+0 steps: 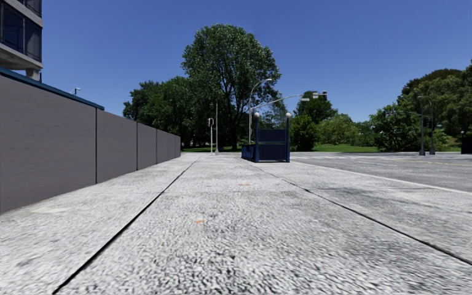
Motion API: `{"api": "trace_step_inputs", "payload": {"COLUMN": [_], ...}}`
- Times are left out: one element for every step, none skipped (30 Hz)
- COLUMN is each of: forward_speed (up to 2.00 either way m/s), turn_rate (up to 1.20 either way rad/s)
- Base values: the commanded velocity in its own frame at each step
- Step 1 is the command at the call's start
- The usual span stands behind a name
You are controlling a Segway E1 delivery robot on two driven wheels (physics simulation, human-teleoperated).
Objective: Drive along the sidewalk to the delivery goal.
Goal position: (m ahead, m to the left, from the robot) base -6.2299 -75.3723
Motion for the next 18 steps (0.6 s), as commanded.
{"api": "trace_step_inputs", "payload": {"forward_speed": [1.95, 1.95, 1.95, 1.95, 1.95, 1.95, 1.95, 1.95, 1.95, 1.95, 1.95, 1.95, 1.95, 1.95, 1.95, 1.96, 1.96, 1.96], "turn_rate": [0.0, 0.0, 0.0, 0.0, 0.0, 0.0, 0.0, 0.0, 0.0, 0.0, 0.0, 0.0, 0.0, 0.0, 0.0, 0.0, 0.0, 0.0]}}
